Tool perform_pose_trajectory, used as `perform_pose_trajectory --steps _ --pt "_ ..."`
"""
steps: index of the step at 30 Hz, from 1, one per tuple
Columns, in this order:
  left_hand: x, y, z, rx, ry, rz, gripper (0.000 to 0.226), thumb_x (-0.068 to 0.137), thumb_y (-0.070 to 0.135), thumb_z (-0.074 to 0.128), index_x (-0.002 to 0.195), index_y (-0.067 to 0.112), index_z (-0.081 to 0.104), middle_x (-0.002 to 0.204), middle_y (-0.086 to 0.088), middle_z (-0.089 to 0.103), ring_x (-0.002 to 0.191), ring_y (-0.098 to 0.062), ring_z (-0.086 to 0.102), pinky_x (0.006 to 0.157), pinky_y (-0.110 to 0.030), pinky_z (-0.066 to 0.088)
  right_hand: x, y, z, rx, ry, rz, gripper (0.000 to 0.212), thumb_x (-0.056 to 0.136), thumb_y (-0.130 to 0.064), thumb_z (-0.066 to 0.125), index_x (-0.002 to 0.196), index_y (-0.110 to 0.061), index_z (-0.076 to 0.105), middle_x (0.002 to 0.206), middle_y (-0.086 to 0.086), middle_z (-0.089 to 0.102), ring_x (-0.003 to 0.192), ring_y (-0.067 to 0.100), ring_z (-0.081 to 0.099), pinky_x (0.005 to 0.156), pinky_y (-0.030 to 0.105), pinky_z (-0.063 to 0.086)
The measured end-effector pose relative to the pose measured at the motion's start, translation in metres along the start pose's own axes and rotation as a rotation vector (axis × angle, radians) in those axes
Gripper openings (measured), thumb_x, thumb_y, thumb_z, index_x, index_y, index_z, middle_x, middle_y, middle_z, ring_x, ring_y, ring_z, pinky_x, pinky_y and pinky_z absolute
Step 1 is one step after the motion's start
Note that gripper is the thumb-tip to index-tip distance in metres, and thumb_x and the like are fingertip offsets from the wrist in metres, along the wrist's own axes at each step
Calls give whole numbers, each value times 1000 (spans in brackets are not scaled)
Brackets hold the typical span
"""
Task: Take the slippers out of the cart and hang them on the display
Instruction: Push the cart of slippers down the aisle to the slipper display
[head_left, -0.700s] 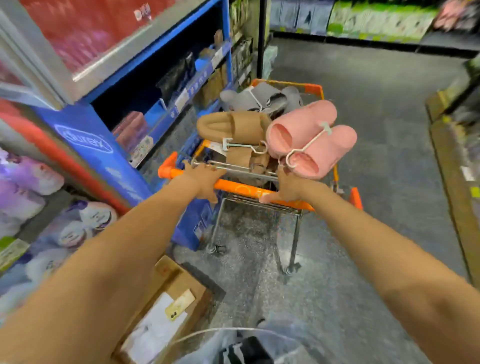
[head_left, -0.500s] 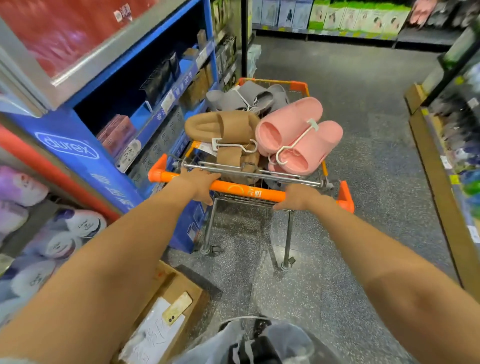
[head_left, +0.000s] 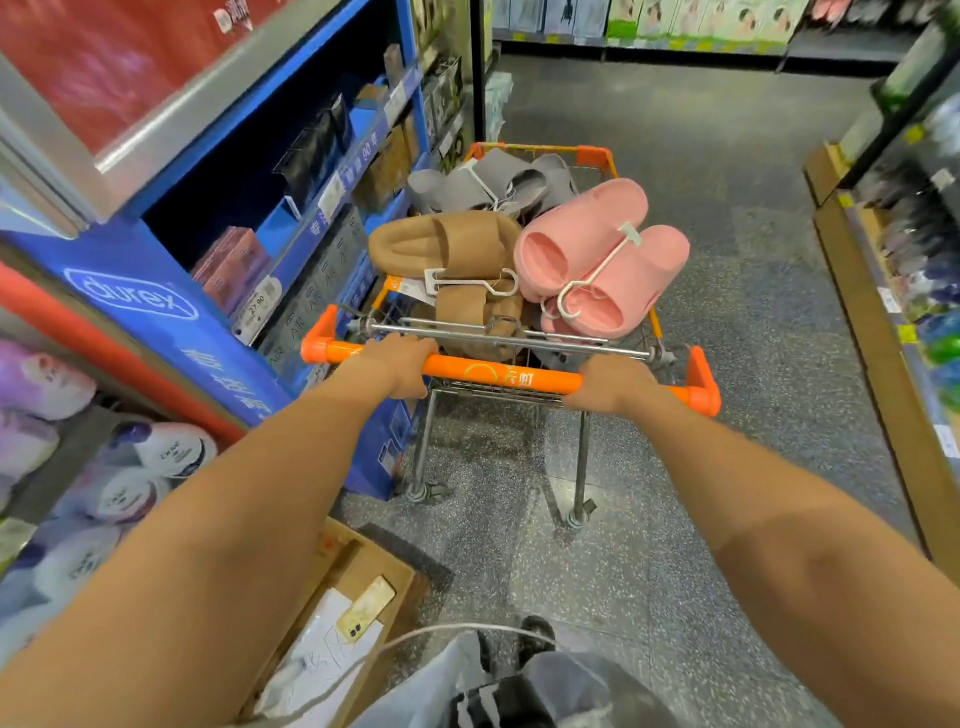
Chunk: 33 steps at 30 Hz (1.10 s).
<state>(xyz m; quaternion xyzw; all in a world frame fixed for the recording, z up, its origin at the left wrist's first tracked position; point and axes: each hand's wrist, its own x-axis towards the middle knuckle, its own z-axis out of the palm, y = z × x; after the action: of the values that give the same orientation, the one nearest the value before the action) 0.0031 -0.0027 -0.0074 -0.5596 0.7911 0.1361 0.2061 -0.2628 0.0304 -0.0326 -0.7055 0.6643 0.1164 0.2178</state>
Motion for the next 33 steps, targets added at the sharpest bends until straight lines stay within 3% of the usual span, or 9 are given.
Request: perform_pose_trajectory --steps 2,6,10,12,15,18,23,28,33 --pt "5 4 2 24 18 -13 38 86 25 62 119 17 46 116 -9 53 110 -31 49 94 -48 39 -1 2 0 18 -3 7 30 76 -42 59 61 -19 46 63 -2 47 71 24 51 63 30 39" --pt "11 12 9 24 33 2 24 87 27 60 108 17 52 109 -8 59 101 -29 56 88 -41 42 -4 9 3 24 -1 0 31 75 -47 61 66 -19 51 64 -2 50 71 24 54 63 31 41" --pt "15 19 15 -26 42 20 9 87 28 58 88 20 56 90 -5 62 87 -27 59 79 -38 46 -10 18 5 -8 36 -10 29 75 -45 60 72 -17 56 74 2 56 76 27 56 67 32 43" --pt "15 28 15 -24 30 38 15 85 27 57 72 22 53 73 0 55 76 -24 56 71 -35 46 -16 26 7 -5 49 6 27 74 -44 60 76 -17 59 75 2 56 77 27 57 68 31 44" --pt "14 43 14 63 31 107 28 82 27 57 58 23 43 61 3 47 66 -22 52 61 -30 43 -25 40 11 11 40 39 28 74 -41 59 59 -20 49 61 -2 51 69 26 56 65 30 42" --pt "12 58 19 123 4 206 25 83 28 55 63 18 45 60 1 44 60 -21 47 54 -28 38 -38 53 14 3 44 73 33 75 -46 57 58 -20 48 59 -3 48 67 26 54 65 30 43" --pt "6 80 24 110 -18 304 21 87 29 55 70 18 50 62 0 44 63 -23 48 56 -30 38 -60 67 16 -31 45 97 25 75 -40 58 63 -19 53 64 -2 52 73 27 57 67 30 44" --pt "0 94 28 96 -14 344 35 86 29 56 57 21 39 59 -1 43 61 -23 48 55 -30 36 -76 76 24 -34 64 115 27 76 -43 59 61 -22 48 81 6 62 84 30 62 73 34 48" --pt "-5 104 30 94 -30 381 35 86 29 57 57 21 39 59 -1 43 62 -23 49 57 -31 37 -93 79 31 -27 68 154 24 76 -41 59 66 -21 52 80 6 61 86 30 63 72 32 46"
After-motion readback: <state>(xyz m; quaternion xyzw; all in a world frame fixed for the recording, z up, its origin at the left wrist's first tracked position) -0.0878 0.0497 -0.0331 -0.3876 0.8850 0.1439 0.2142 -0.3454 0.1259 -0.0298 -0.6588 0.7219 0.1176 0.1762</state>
